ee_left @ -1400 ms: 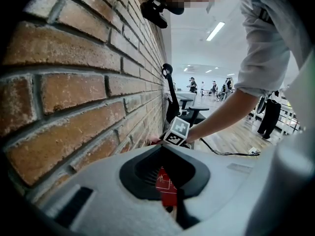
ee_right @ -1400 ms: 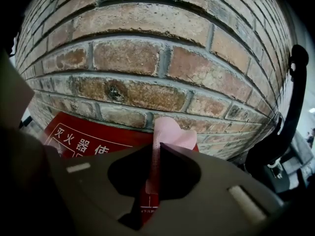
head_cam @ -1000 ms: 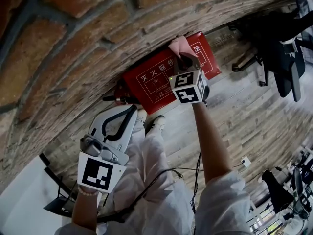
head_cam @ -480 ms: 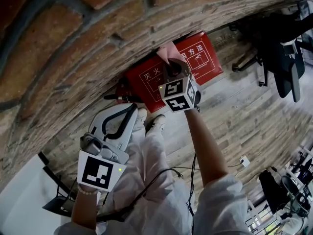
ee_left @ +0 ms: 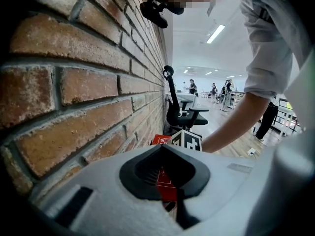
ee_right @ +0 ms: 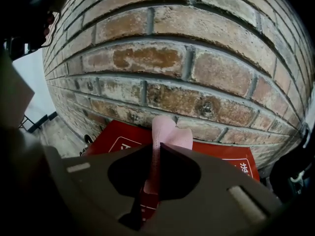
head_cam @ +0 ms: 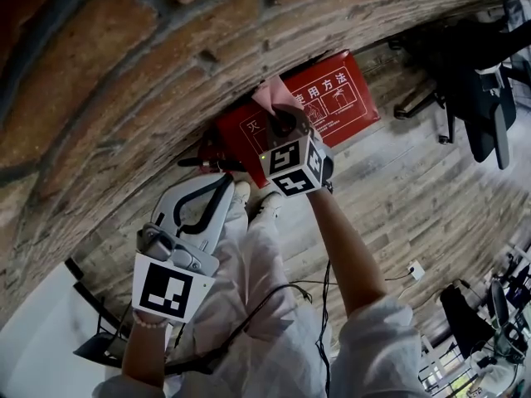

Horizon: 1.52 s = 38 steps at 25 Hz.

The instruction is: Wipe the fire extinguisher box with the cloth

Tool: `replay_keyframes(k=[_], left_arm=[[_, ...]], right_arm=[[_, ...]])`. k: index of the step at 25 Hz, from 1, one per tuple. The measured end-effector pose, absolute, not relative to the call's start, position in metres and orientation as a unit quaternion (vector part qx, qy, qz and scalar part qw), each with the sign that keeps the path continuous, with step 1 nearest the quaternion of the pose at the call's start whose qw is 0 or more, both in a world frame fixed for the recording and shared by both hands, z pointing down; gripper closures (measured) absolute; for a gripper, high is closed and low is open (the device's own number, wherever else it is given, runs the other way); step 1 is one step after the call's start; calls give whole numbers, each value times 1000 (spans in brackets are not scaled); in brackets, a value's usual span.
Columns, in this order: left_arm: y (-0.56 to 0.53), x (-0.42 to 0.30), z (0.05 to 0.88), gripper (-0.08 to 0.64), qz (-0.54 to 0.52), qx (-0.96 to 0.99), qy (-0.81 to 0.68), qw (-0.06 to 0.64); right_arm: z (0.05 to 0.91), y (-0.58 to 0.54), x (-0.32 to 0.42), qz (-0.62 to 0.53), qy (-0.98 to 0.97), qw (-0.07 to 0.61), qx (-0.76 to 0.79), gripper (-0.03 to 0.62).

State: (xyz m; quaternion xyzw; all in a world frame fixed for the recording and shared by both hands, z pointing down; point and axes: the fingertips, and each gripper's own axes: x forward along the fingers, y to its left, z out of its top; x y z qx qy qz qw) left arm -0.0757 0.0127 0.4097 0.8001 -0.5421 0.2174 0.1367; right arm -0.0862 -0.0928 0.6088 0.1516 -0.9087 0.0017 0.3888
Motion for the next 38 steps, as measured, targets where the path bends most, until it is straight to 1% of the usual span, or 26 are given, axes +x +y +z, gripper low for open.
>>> replay_keyframes(k=[25,31,38], left_arm=[[32,-90,415,560,220,793,-550,143],[36,-92,414,560,222,794,-548,145],[28,-94,405,560,221,800,-543,125]], right_arm=[[610,17,-132,9,-927,372,47,565],[611,23,-132,14,-927,371,48,566],[588,11,-122,14,-933,351,73,565]])
